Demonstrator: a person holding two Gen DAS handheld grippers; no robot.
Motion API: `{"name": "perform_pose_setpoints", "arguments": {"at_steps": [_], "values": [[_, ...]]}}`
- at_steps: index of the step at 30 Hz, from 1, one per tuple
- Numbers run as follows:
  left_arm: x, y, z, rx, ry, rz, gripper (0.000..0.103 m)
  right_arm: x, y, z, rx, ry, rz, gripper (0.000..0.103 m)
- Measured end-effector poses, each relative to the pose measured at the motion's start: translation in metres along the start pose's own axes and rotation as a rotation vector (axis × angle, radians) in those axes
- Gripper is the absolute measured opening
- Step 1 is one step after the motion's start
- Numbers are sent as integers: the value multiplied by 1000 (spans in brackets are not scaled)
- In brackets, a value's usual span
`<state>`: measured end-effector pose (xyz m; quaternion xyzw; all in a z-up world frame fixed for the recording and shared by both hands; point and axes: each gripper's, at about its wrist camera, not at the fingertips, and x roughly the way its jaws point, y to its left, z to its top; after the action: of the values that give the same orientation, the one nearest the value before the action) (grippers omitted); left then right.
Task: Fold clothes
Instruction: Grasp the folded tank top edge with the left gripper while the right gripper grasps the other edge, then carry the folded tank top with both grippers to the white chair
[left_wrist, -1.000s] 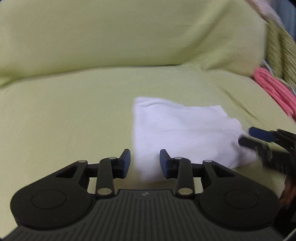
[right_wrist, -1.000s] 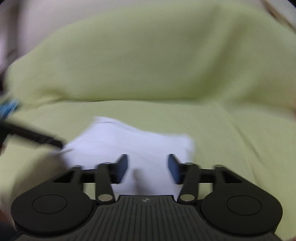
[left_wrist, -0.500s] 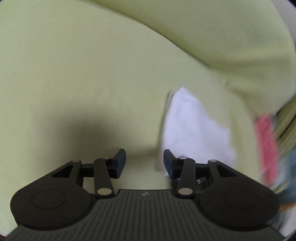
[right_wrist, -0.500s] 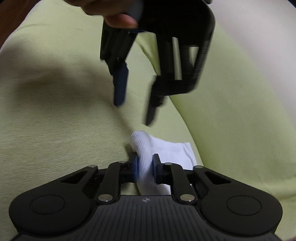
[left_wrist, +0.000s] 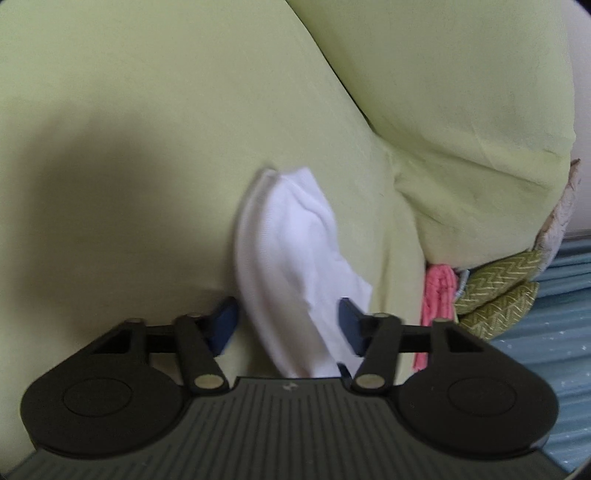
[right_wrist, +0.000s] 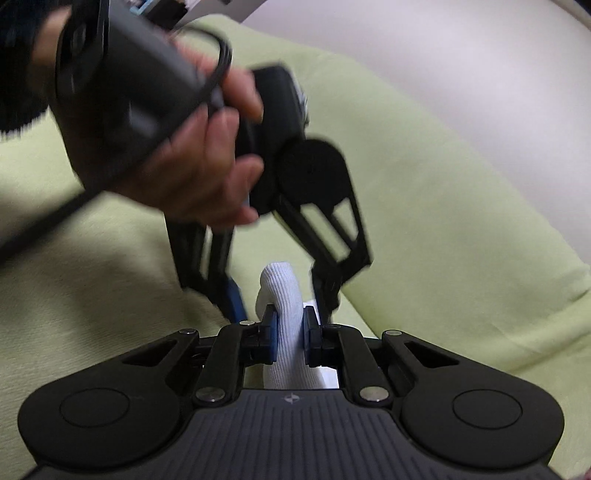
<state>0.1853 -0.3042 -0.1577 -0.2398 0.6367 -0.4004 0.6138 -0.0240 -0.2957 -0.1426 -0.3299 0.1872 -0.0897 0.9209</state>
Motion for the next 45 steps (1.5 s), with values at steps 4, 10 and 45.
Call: {"name": "perform_pose_setpoints", "arguments": {"at_steps": [4, 10, 45], "values": [[18, -5, 1, 66, 11, 31, 9, -4, -11, -5, 40, 33, 74, 22], [15, -1, 0, 113, 15, 26, 9, -37, -110, -63, 702, 162, 320, 42], [13, -82, -25, 495, 12, 182, 8, 1, -214, -235, 1735, 299, 471, 12]]}}
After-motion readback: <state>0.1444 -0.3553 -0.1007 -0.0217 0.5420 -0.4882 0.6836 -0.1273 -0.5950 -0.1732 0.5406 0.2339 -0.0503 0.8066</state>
